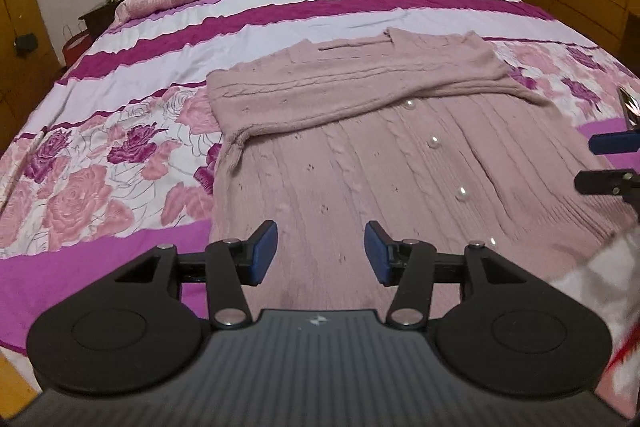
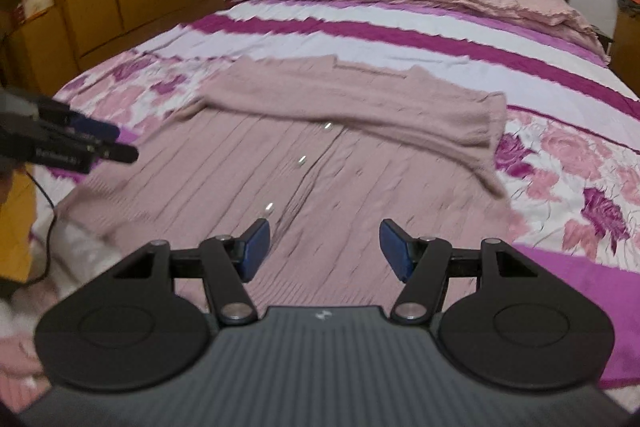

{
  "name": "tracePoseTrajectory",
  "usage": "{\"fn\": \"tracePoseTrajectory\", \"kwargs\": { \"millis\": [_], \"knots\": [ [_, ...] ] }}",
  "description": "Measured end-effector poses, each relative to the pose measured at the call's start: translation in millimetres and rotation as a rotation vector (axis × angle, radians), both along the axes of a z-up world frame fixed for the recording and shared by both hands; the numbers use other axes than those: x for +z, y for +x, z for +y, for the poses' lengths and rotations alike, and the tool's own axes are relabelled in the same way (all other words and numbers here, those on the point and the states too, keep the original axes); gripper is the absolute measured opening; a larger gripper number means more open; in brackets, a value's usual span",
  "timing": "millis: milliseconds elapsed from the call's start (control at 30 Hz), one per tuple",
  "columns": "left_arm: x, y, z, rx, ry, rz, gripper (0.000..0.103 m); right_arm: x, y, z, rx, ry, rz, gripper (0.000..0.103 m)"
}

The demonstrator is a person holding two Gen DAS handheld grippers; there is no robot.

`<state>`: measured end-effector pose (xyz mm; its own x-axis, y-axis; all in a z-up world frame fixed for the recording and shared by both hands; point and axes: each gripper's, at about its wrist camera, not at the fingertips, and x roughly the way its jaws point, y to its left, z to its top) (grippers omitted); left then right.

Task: Fold small clothes
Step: 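Move both tools to the ribbed cardigan hem, fingers open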

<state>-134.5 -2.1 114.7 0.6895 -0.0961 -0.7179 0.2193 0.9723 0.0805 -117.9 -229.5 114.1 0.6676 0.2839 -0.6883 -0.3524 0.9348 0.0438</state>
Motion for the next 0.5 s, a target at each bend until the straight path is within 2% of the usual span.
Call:
{"fn": "tracePoseTrajectory", "kwargs": {
  "millis": [200,500],
  "knots": [
    [-4,-30,2,-0.047,0.045,0.022,0.062,-8,-19,9,0.053,-0.038,0.039,0.063],
    [-31,-46,-12,-0.135,0.044,0.105,0.064,-23,-32,24,0.131,-0.144,0.106,0.063]
  ]
}}
